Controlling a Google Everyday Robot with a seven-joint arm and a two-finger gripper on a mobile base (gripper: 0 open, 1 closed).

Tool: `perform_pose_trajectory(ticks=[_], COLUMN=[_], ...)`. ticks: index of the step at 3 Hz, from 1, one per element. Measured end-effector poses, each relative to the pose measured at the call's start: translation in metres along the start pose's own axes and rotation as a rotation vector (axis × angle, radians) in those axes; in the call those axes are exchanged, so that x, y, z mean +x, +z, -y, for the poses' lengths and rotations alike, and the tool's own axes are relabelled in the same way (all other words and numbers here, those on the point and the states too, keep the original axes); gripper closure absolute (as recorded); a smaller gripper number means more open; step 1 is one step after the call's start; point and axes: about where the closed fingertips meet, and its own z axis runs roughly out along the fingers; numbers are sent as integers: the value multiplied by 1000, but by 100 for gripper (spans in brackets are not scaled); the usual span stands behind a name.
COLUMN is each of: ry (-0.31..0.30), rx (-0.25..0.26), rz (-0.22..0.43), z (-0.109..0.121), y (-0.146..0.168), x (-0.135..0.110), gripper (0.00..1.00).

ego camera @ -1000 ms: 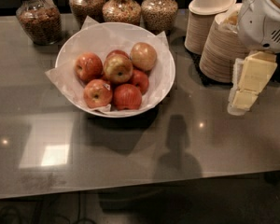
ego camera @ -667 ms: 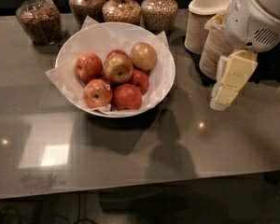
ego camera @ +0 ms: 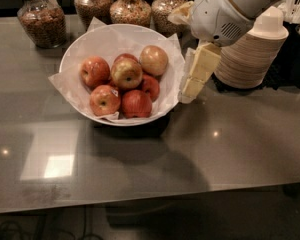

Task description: Pick apple from white bowl

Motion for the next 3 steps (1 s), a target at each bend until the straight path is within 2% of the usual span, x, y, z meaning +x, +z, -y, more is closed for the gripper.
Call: perform_pose_trajectory(ticks=[1, 2, 3], ry=[-35, -58, -70], rx=[-42, -95, -124], rz=[117, 217, 263], z=[3, 2, 2], y=[16, 29, 38], x=[-21, -37, -44], gripper=[19, 22, 21])
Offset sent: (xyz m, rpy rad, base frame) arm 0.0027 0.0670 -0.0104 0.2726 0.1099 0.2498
